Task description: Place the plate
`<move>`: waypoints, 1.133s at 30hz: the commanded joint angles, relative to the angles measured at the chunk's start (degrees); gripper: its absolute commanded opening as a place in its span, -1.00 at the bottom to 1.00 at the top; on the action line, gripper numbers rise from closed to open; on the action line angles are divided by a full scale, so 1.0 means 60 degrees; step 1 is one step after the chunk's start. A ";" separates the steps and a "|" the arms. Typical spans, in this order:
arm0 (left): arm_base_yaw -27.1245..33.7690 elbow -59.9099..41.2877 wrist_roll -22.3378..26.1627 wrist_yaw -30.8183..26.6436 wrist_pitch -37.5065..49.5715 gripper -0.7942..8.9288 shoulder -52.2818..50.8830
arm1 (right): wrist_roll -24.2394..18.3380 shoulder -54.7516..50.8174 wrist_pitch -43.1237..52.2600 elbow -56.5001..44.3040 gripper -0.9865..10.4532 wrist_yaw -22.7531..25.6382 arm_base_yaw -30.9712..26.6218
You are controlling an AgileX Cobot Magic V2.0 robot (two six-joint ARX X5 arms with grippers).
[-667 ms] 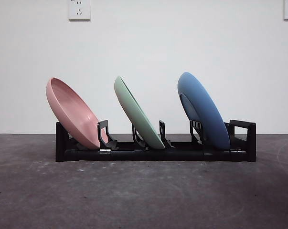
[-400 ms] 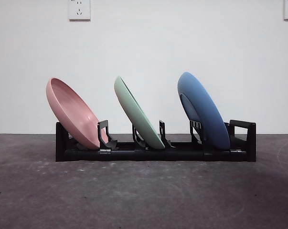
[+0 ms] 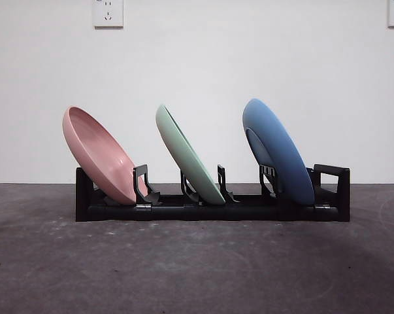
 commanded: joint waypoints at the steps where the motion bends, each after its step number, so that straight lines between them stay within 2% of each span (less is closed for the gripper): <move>1: 0.0000 0.1242 -0.0211 0.0248 -0.1836 -0.82 0.0361 | -0.0022 0.0386 -0.0878 0.0838 -0.80 -0.0219 -0.0007; 7: 0.0000 0.3424 0.0423 0.0845 -0.4433 -0.81 0.1643 | -0.0433 0.1821 -0.2528 0.2608 -0.80 -0.0925 -0.0007; 16: 0.0000 0.5657 0.0710 0.1585 -0.6466 -0.81 0.3854 | -0.0452 0.4772 -0.5166 0.5195 -0.80 -0.2517 -0.0007; 19: 0.0000 0.6273 0.0783 0.1610 -0.7366 -0.81 0.4626 | -0.0481 0.5464 -0.5501 0.5894 -0.80 -0.2725 0.0007; 26: 0.0000 0.7668 0.1741 0.1606 -0.9377 -0.81 0.6313 | -0.0761 0.6739 -0.6688 0.7377 -0.80 -0.2710 0.0302; 30: -0.0058 0.8291 0.2204 0.1610 -0.9949 -0.81 0.6965 | -0.1115 0.7504 -0.7646 0.8051 -0.80 -0.2736 0.0477; 34: -0.0211 0.8735 0.2736 0.1610 -1.0284 -0.81 0.7541 | -0.1548 0.8393 -0.8320 0.8422 -0.80 -0.3490 0.0659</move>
